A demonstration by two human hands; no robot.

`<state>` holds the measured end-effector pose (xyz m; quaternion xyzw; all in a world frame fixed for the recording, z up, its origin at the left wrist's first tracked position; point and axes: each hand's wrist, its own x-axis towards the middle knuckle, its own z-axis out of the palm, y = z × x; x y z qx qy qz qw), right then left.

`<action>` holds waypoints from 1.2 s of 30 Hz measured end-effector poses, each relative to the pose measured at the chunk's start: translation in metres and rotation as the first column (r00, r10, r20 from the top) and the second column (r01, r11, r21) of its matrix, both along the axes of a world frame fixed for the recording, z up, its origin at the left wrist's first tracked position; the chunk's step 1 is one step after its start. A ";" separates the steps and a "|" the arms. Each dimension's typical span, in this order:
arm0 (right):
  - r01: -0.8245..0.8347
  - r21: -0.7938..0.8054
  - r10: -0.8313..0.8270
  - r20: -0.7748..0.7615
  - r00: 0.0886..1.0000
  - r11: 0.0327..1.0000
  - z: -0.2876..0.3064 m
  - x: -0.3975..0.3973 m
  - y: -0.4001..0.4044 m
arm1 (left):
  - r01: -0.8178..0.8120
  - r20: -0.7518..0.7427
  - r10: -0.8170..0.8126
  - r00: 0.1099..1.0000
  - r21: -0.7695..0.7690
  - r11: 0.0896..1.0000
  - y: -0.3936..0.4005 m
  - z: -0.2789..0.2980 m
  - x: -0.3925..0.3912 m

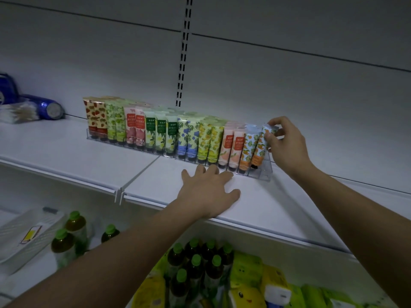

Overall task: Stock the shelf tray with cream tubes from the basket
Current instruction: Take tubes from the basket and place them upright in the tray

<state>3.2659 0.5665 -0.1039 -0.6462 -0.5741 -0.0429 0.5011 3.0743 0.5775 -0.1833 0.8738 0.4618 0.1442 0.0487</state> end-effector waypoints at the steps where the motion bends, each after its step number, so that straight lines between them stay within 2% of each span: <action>1: -0.004 0.013 0.004 -0.006 1.000 1.000 0.000 0.000 0.000 | 0.001 -0.003 -0.001 1.000 0.001 1.000 -0.001 0.000 0.000; 4: -0.024 0.012 0.024 0.010 1.000 1.000 -0.001 0.001 0.001 | 0.000 -0.005 0.000 1.000 -0.006 1.000 -0.001 0.002 0.000; 9: -0.014 -0.166 0.016 0.011 1.000 0.986 -0.014 0.002 0.000 | 0.001 -0.002 -0.001 1.000 -0.014 1.000 -0.002 0.003 0.000; 13: 0.027 -0.234 -0.001 0.109 0.994 0.972 -0.001 0.003 -0.002 | -0.001 -0.002 0.001 1.000 -0.019 1.000 -0.003 0.004 0.000; 17: 0.100 -0.192 -0.066 0.174 0.983 0.976 0.013 -0.002 -0.016 | -0.014 0.018 0.015 1.000 -0.020 1.000 -0.004 0.006 -0.001; 20: 0.106 -0.194 -0.076 0.155 0.985 0.975 0.026 -0.011 -0.031 | -0.027 0.071 0.028 0.997 -0.022 0.999 -0.006 0.006 -0.003; 22: 0.098 -0.254 -0.055 0.172 0.984 0.962 0.034 -0.021 -0.043 | -0.055 0.137 0.053 0.989 0.012 0.998 -0.010 0.007 -0.005; 26: 0.076 -0.403 0.059 0.313 0.948 0.912 0.043 -0.048 -0.071 | -0.140 0.227 0.103 0.968 0.153 0.978 -0.026 0.011 -0.009; 28: 0.039 -0.444 0.131 0.347 0.929 0.895 0.043 -0.063 -0.083 | -0.201 0.313 0.164 0.935 0.089 0.975 -0.035 0.013 -0.016; 31: -0.037 -0.457 0.230 0.374 0.898 0.889 0.039 -0.089 -0.102 | -0.232 0.523 0.219 0.824 -0.043 0.972 -0.052 0.015 -0.041; 34: -0.121 -0.502 0.327 0.346 0.879 0.856 0.030 -0.116 -0.122 | -0.224 0.660 0.197 0.725 -0.045 0.974 -0.077 0.010 -0.086; 36: -0.168 -0.600 0.414 0.298 0.860 0.782 0.021 -0.132 -0.133 | -0.235 0.711 0.207 0.672 -0.061 0.970 -0.090 0.002 -0.122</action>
